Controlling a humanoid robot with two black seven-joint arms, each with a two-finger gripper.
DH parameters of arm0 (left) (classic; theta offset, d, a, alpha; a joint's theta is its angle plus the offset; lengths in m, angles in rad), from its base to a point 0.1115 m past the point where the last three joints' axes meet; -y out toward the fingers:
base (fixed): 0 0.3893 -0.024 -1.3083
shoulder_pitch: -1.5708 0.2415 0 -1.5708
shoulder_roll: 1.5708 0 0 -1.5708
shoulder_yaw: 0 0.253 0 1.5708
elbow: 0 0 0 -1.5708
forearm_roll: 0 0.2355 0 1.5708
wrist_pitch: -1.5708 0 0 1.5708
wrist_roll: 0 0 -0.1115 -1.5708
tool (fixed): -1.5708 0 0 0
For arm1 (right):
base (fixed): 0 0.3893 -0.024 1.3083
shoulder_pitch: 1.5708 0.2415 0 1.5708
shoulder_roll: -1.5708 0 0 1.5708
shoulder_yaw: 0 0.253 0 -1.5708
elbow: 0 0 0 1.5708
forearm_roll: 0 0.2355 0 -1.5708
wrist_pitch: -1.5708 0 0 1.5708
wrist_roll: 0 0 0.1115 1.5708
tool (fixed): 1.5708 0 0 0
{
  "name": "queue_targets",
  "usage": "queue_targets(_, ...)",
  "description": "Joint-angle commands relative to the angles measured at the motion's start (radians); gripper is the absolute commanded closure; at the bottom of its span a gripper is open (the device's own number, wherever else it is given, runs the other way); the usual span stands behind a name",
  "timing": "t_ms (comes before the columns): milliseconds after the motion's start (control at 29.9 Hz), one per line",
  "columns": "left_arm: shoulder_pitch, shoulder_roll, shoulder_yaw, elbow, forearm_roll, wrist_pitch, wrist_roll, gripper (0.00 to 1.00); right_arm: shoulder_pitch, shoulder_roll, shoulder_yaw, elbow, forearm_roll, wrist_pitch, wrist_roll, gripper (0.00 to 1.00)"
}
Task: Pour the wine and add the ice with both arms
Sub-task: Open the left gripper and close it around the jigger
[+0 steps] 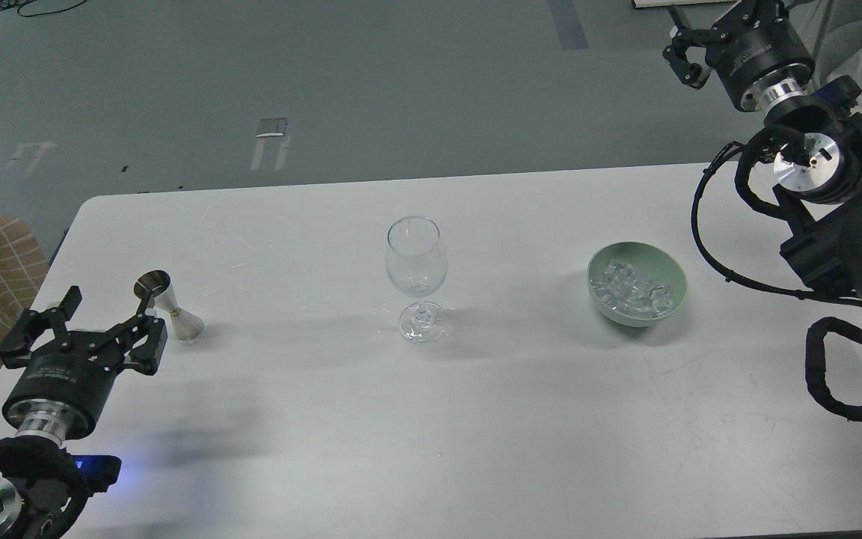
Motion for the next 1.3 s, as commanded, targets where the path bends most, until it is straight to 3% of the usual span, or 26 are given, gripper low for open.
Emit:
queue_targets(0,-0.007,-0.026,-0.004,0.000,0.002,0.021,0.014,0.38,-0.003,-0.011,0.000,0.000,0.000,0.000,0.000,0.00)
queue_targets(100,-0.008,-0.028,-0.004,0.002,0.002,0.022,0.015,0.47,-0.009,-0.016,0.001,0.000,0.000,0.000,0.000,0.00)
queue_targets(401,0.005,-0.034,-0.001,0.020,0.015,0.024,0.020,0.59,-0.044,-0.028,0.002,0.030,0.000,-0.002,0.000,0.00)
queue_targets(736,-0.004,-0.074,0.004,0.066,0.081,0.025,0.018,0.59,-0.054,-0.029,0.002,0.032,0.000,-0.002,0.002,0.00)
queue_targets(970,-0.124,-0.081,0.013,0.244,0.100,0.018,0.021,0.60,-0.052,-0.029,0.003,0.032,0.000,-0.031,0.002,0.00)
queue_targets(1271,-0.179,-0.101,0.016,0.311,0.117,0.018,0.023,0.61,-0.061,-0.037,0.003,0.032,0.000,-0.031,0.002,0.00)
